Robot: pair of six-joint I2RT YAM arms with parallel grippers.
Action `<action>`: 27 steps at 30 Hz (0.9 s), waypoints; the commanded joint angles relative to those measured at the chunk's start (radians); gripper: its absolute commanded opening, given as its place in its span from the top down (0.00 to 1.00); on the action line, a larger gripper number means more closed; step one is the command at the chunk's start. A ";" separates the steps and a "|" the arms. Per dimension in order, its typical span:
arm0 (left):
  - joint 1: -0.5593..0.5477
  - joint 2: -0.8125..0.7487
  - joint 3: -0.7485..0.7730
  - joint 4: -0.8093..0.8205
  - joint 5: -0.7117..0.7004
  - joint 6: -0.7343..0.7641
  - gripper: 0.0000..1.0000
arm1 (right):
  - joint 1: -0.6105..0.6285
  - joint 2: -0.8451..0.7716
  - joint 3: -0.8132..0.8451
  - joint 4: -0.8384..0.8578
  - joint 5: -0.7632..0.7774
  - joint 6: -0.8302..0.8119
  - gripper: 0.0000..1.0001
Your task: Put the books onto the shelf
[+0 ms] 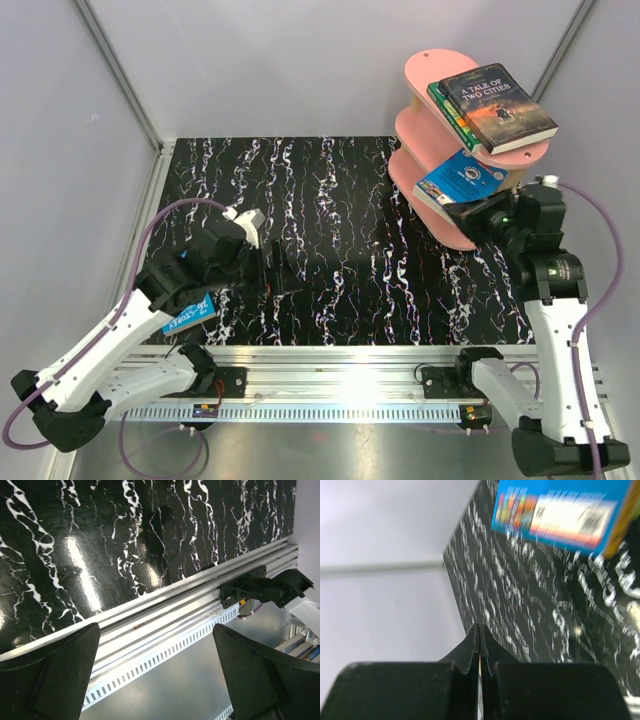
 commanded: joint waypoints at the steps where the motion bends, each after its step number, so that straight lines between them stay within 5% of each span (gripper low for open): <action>1: 0.016 0.029 0.086 -0.039 -0.050 0.026 0.01 | 0.162 0.004 -0.025 0.044 0.072 0.022 1.00; 5: 0.076 0.059 0.148 -0.125 -0.091 0.069 0.01 | 0.366 0.115 0.013 -0.025 0.229 0.051 1.00; 16: 0.119 -0.019 0.203 -0.260 -0.133 -0.003 0.01 | 0.367 0.391 0.186 -0.168 0.567 -0.045 1.00; 27: 0.119 -0.149 0.183 -0.378 -0.221 -0.144 0.01 | 0.298 0.517 0.223 -0.177 0.664 -0.180 1.00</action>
